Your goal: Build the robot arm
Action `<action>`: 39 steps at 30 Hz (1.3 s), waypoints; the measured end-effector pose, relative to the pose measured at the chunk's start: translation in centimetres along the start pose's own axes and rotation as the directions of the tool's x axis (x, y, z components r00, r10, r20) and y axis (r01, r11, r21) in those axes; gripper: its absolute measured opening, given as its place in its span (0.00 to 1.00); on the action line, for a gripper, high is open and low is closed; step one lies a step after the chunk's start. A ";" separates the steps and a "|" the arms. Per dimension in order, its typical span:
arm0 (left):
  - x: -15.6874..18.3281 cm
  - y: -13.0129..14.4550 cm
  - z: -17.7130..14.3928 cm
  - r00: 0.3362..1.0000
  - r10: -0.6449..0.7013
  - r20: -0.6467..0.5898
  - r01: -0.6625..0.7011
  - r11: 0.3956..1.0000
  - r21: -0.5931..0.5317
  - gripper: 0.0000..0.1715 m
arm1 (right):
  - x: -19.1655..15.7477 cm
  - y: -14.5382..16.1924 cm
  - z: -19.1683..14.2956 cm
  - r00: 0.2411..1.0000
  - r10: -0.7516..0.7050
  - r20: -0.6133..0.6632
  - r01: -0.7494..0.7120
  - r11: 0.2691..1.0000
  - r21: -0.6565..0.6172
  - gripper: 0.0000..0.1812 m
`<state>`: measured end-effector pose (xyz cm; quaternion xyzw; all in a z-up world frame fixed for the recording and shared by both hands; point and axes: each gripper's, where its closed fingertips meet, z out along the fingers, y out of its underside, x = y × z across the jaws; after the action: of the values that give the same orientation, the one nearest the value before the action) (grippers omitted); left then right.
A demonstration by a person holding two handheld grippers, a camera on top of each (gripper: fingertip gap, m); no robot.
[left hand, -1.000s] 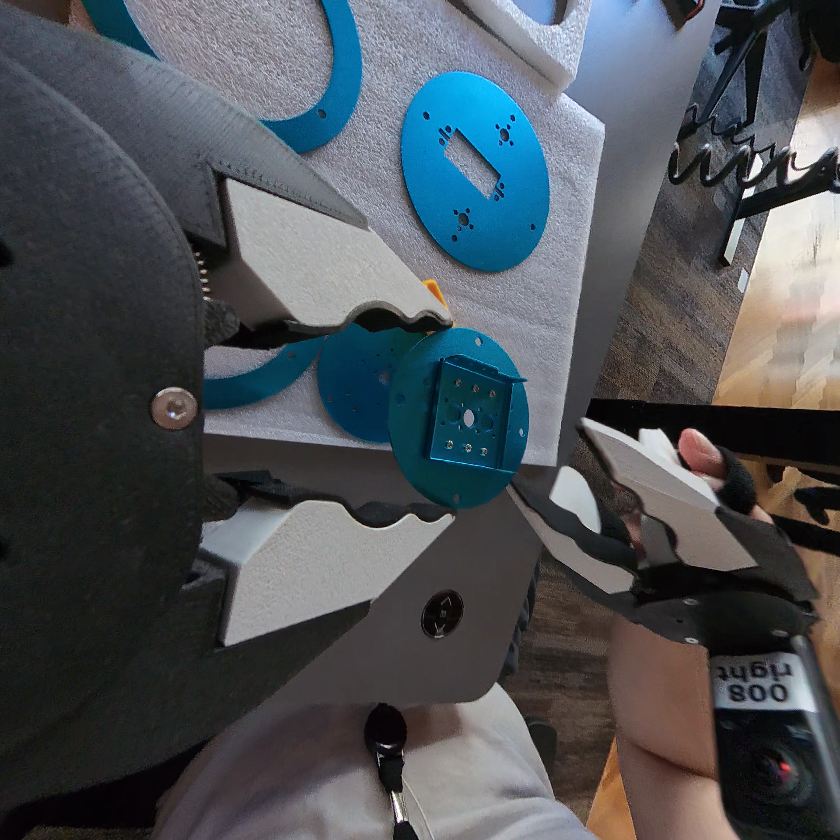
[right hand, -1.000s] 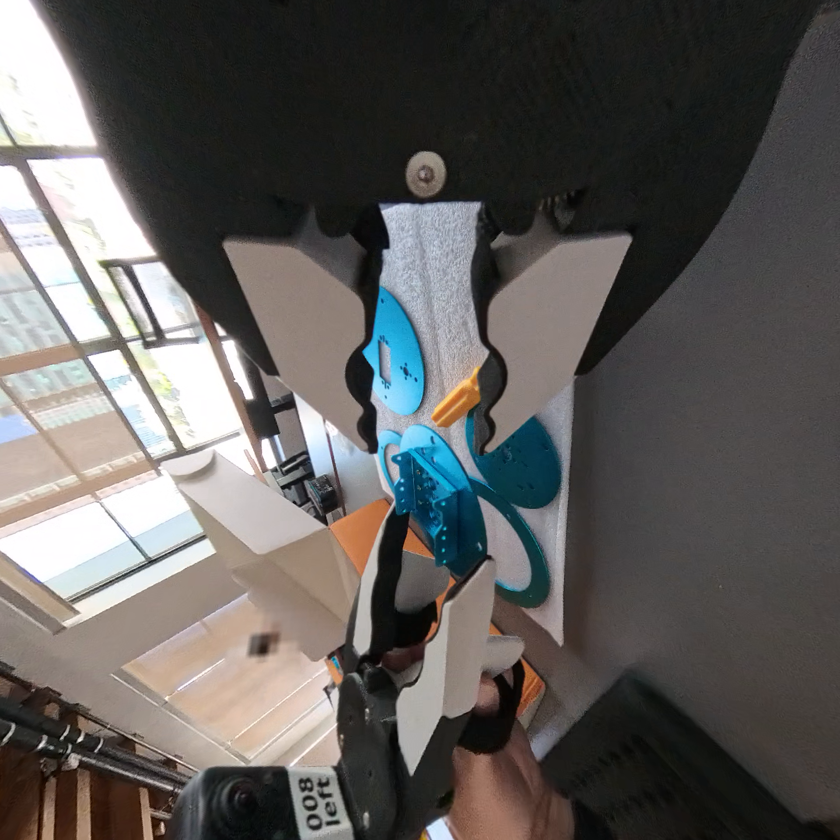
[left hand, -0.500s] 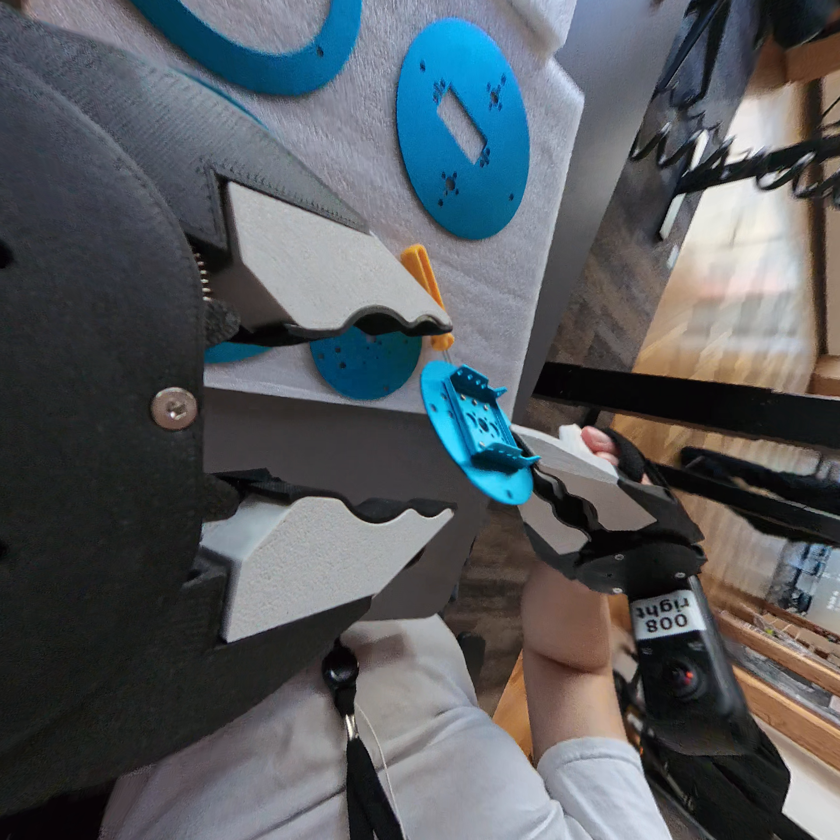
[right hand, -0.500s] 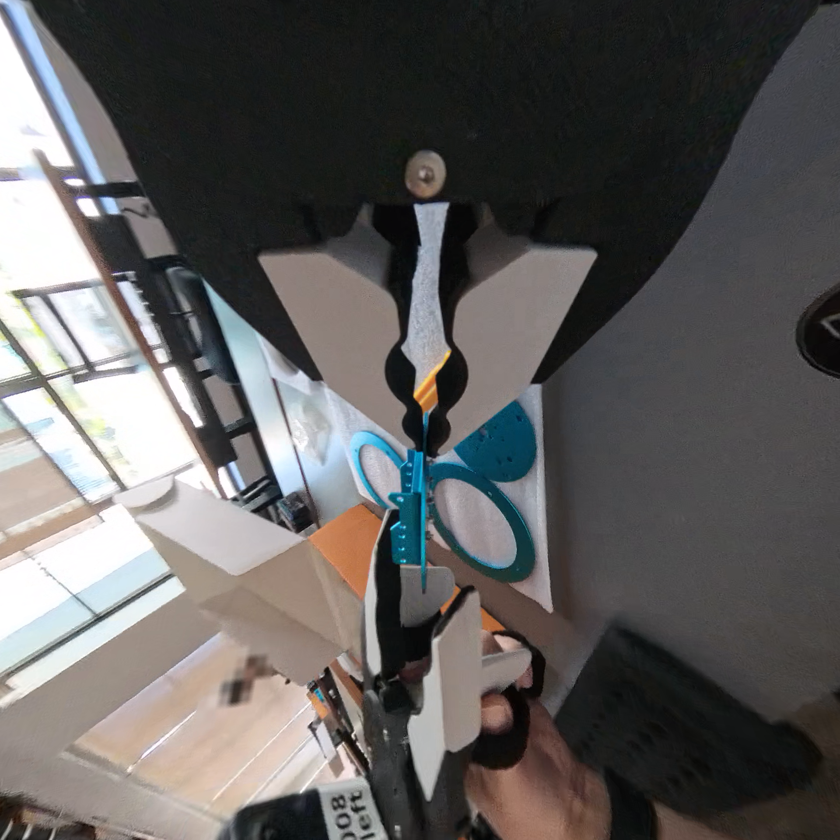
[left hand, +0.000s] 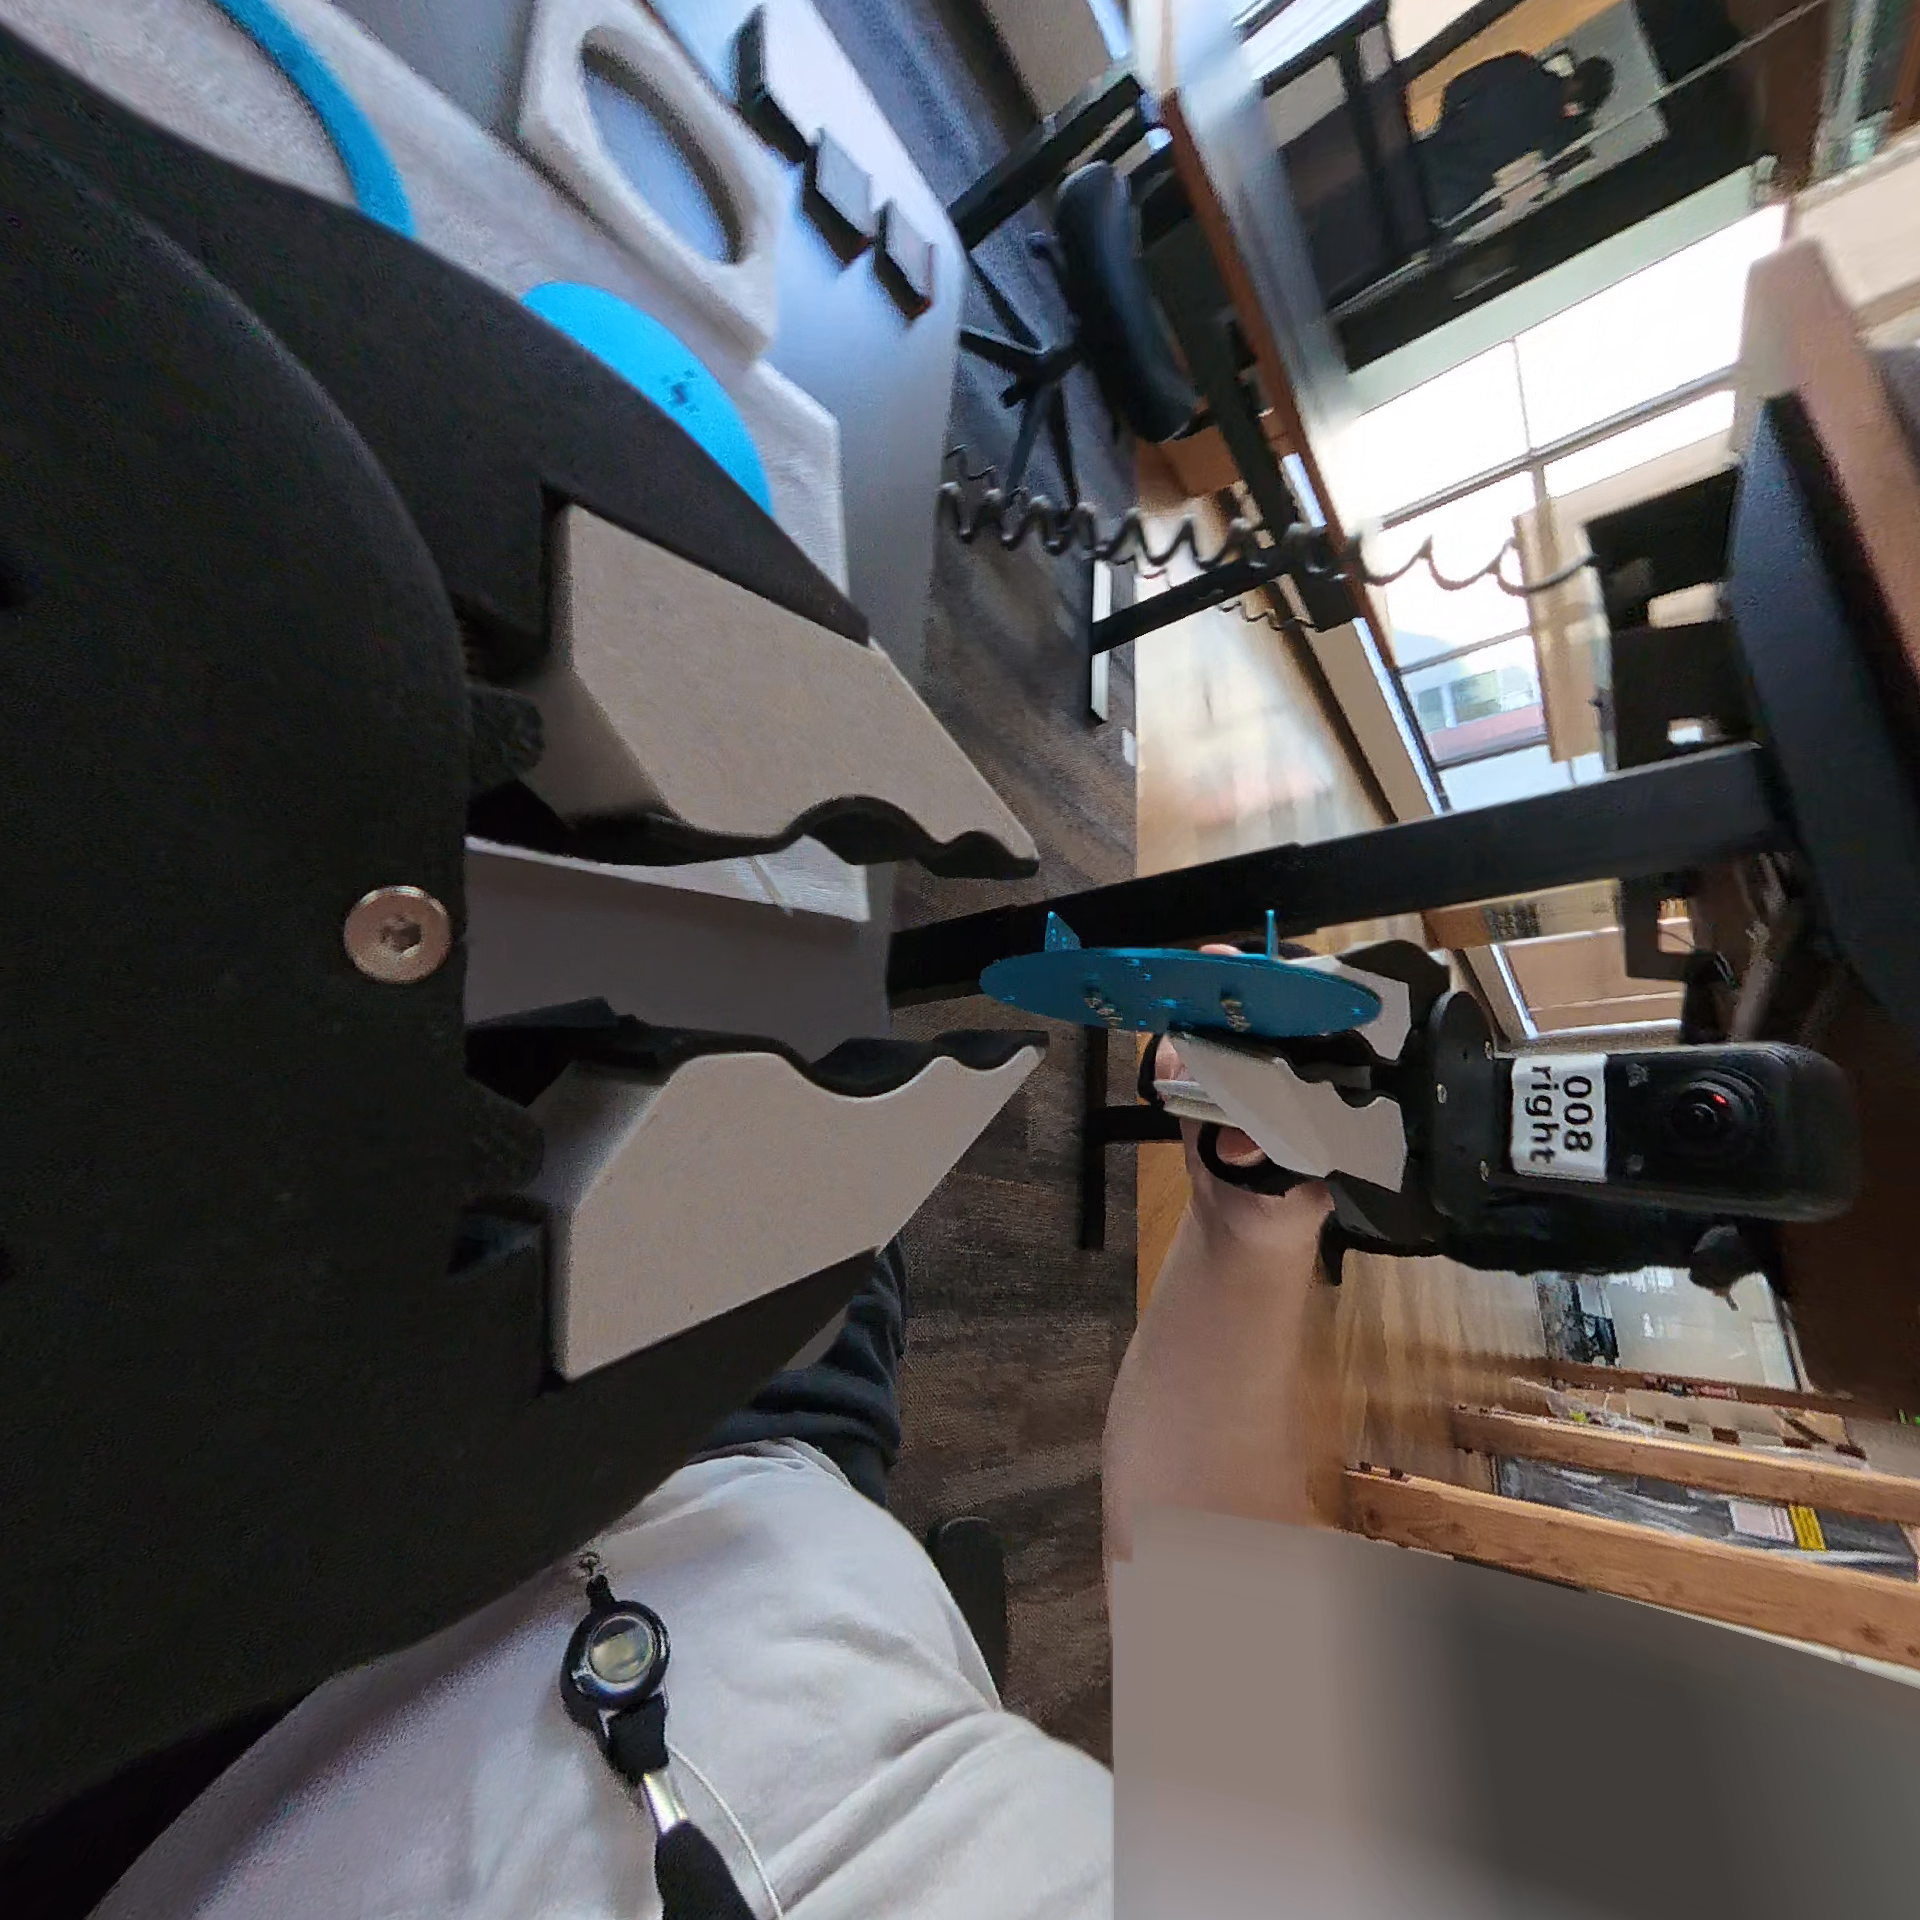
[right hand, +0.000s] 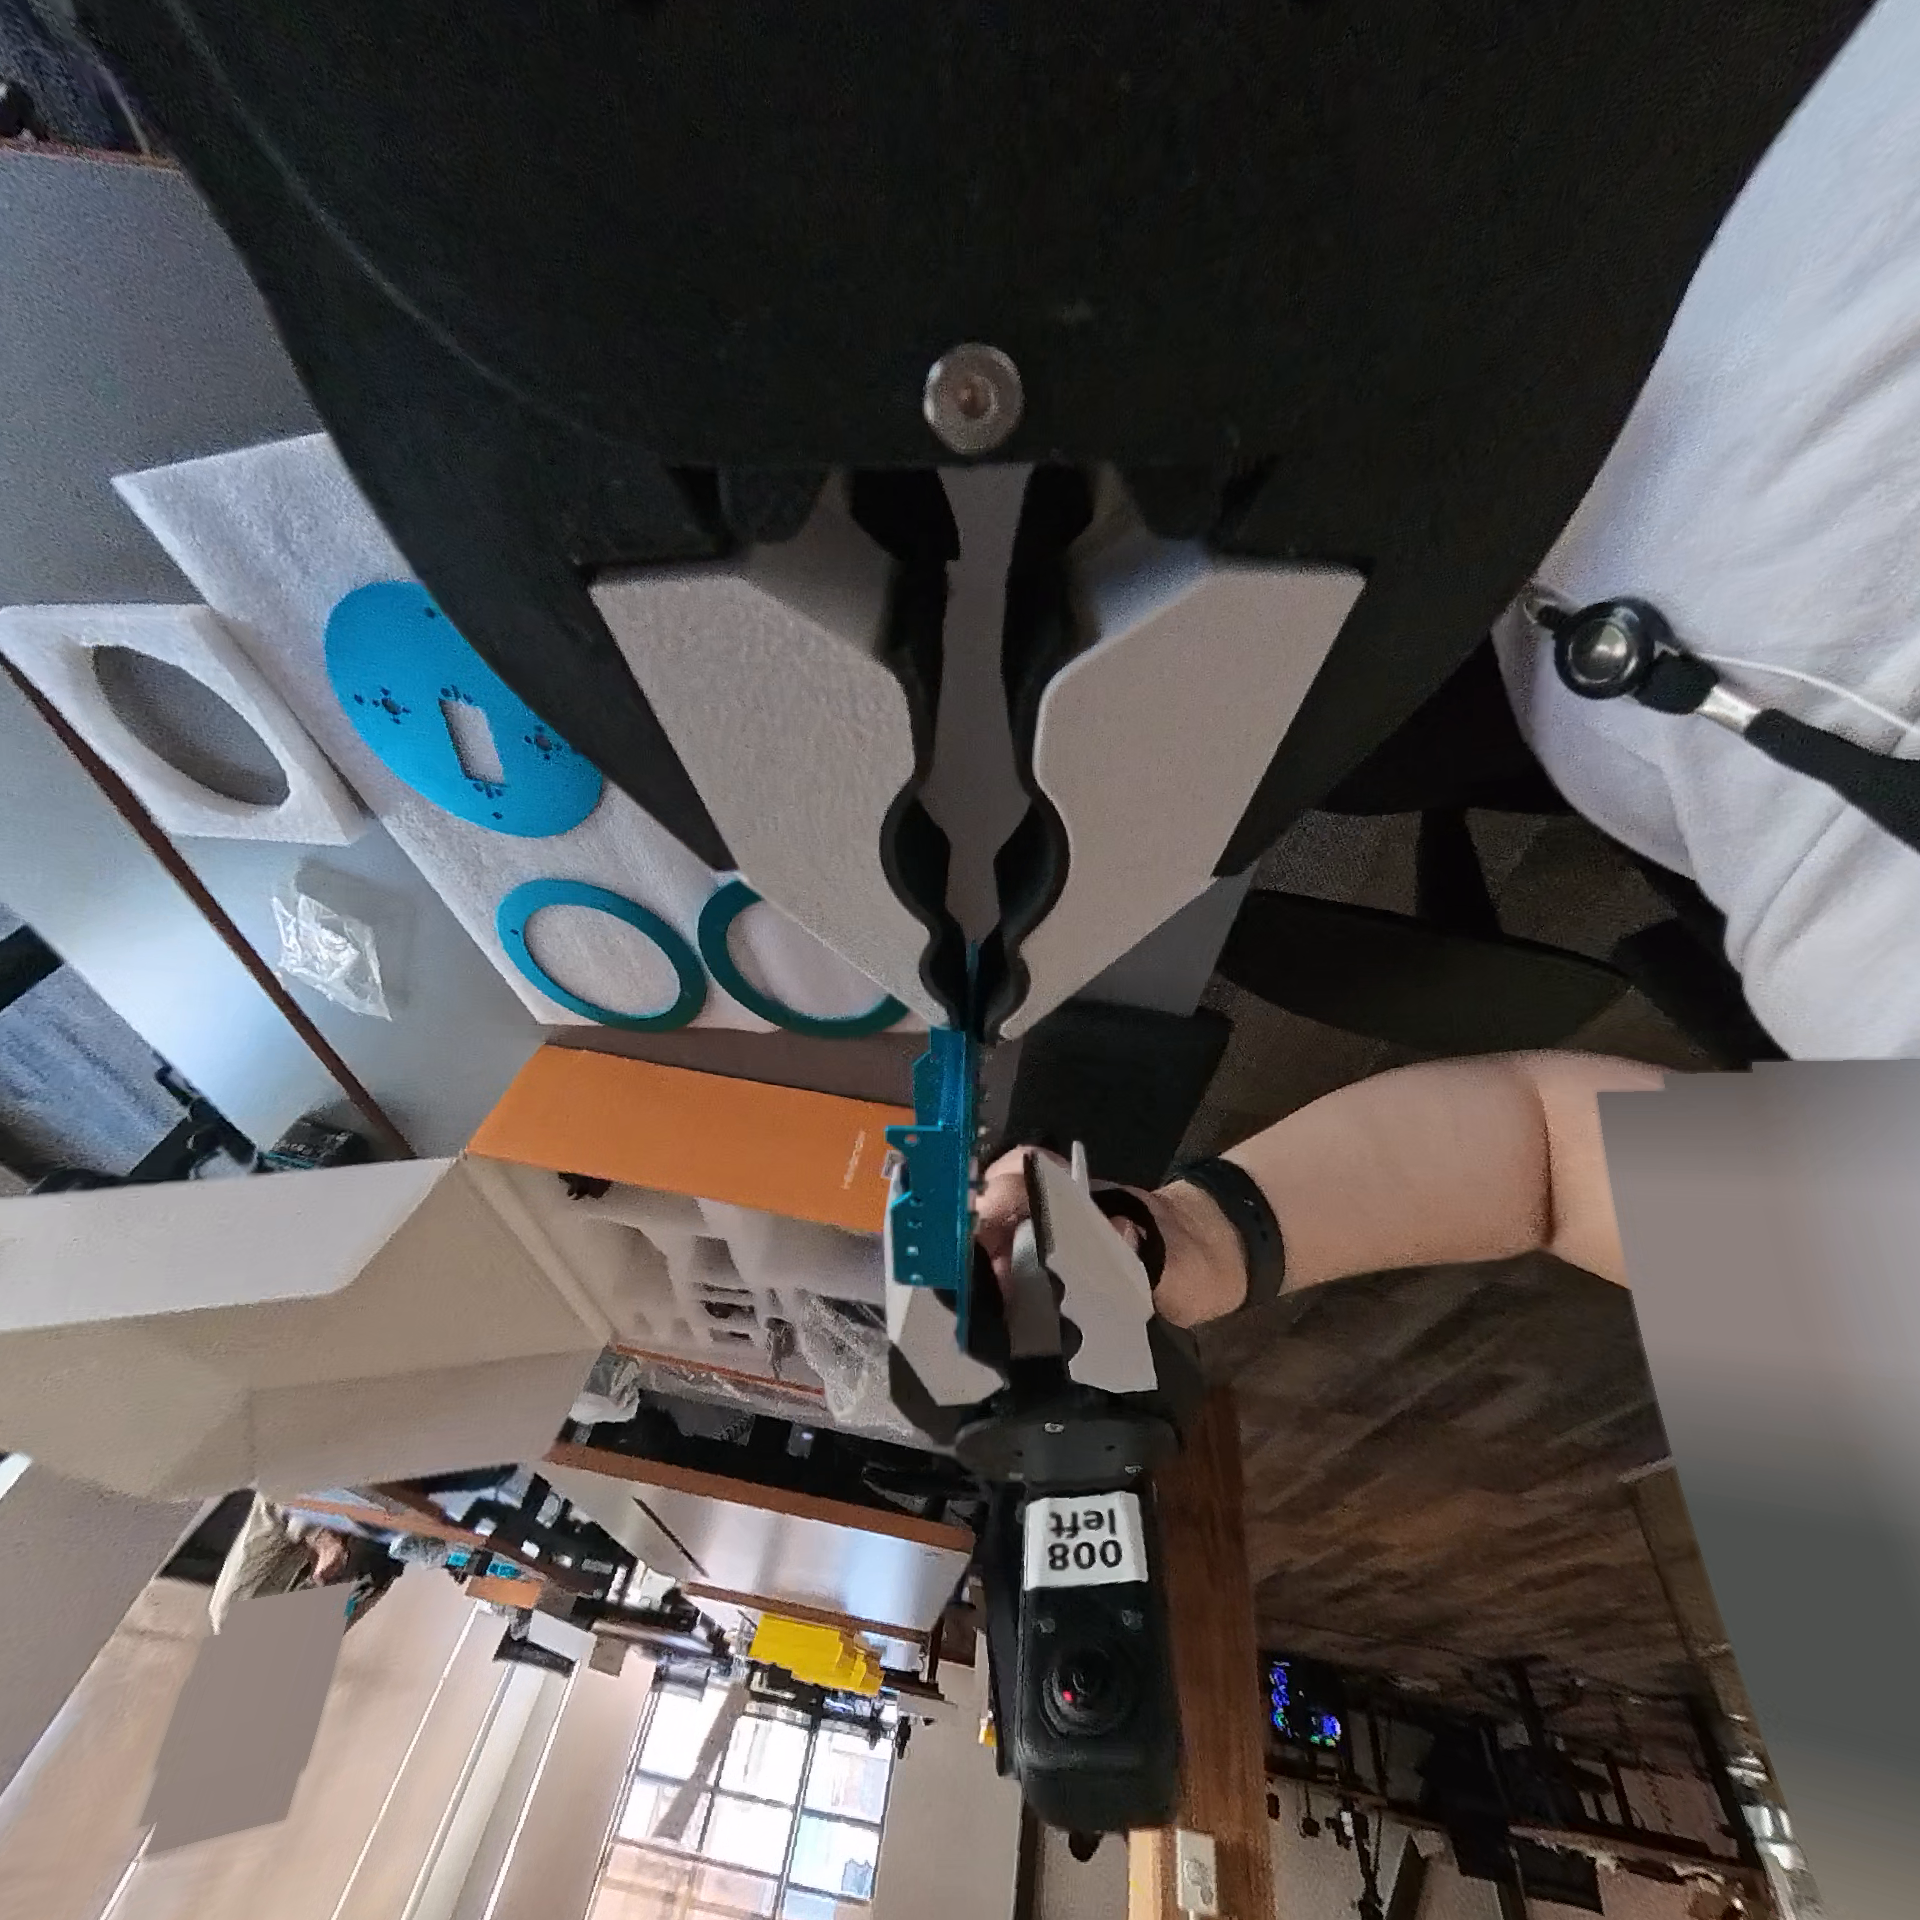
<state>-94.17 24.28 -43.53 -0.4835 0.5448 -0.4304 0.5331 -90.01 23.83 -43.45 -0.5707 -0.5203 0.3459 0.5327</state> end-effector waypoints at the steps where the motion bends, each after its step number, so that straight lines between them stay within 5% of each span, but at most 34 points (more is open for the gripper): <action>1: 0.9 -1.4 0.0 0.999 0.044 -0.011 -0.044 0.999 0.014 0.14 | -0.7 -0.9 -0.5 0.999 -0.038 -0.010 0.038 0.999 -0.001 0.00; 7: 5.3 -7.5 0.1 0.949 0.314 0.005 -0.314 0.949 0.011 0.11 | -4.0 -5.5 -3.0 0.956 -0.285 -0.066 0.282 0.958 -0.045 0.00; 17: 8.4 -12.6 0.7 0.786 0.617 0.051 -0.610 0.786 -0.100 0.17 | -7.5 -10.5 -5.4 0.757 -0.646 -0.097 0.622 0.759 -0.192 0.00; 24: 10.9 -14.2 1.0 0.663 0.748 -0.004 -0.743 0.657 -0.127 0.14 | -9.7 -12.8 -6.2 0.671 -0.735 -0.097 0.706 0.674 -0.218 0.00; 39: 11.6 -15.5 1.2 0.591 0.807 -0.003 -0.800 0.585 -0.132 0.06 | -10.9 -14.2 -7.3 0.589 -0.799 -0.121 0.765 0.599 -0.237 0.00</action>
<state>-91.54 10.36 -30.29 -0.2284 0.7136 -0.0959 0.6554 -88.66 9.99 -30.02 -0.3574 -0.6833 -0.0306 0.6359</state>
